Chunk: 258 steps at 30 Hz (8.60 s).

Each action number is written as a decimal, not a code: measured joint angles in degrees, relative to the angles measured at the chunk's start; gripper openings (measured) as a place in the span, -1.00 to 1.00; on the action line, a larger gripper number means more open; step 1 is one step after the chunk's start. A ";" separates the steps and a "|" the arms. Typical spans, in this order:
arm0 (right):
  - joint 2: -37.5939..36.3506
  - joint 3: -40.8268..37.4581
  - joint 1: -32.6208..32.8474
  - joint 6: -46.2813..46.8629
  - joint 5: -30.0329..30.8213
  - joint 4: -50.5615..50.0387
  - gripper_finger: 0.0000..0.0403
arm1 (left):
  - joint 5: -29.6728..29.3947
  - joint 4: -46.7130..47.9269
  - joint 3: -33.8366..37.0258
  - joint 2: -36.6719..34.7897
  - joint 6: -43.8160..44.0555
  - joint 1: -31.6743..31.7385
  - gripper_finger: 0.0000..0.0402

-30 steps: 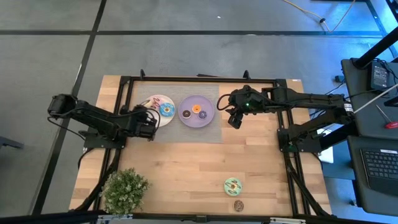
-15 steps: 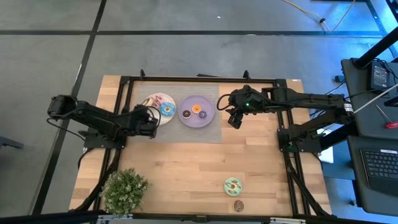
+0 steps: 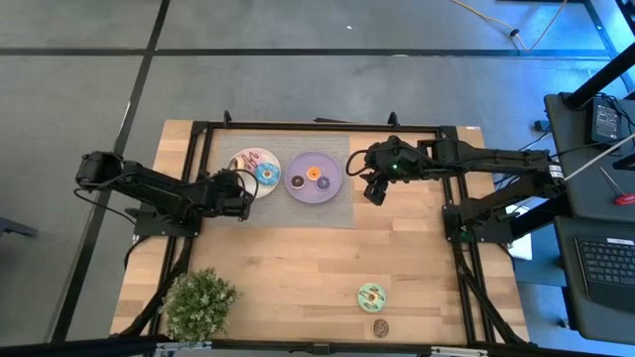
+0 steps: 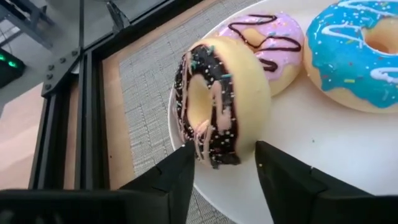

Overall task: Pick & Place donuts
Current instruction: Put the large black donut on the white plate, then put the large green donut on the white plate

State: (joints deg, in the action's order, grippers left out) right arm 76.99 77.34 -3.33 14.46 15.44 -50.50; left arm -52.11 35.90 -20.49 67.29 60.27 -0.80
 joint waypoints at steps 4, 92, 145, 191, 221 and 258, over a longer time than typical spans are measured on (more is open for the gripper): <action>0.00 0.00 0.01 0.00 -0.01 -0.01 -0.17 | 1.28 -0.14 0.00 0.00 0.03 0.00 -0.05; 27.23 -17.28 37.06 15.76 -16.72 22.05 -0.17 | 27.83 -44.87 -16.87 5.42 -28.73 -10.82 0.19; 3.85 -17.20 5.50 -10.98 1.35 28.82 -0.76 | 27.12 -61.90 -16.94 5.31 -28.72 -10.77 0.19; 4.87 -17.18 0.17 -5.78 4.49 38.49 -0.76 | 8.28 -29.89 -46.85 25.83 -43.66 -6.19 -0.08; 4.85 -17.18 0.15 -9.09 1.42 38.32 -0.64 | 5.32 -29.86 -46.84 25.73 -48.01 -6.12 -0.91; -10.47 -17.22 0.07 -10.19 10.47 27.95 0.22 | -5.14 4.80 -14.55 -0.11 14.65 -16.17 -0.92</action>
State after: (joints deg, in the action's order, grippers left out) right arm 66.52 60.12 -3.27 4.27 25.91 -22.55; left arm -57.25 40.70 -35.04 67.18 74.92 -16.97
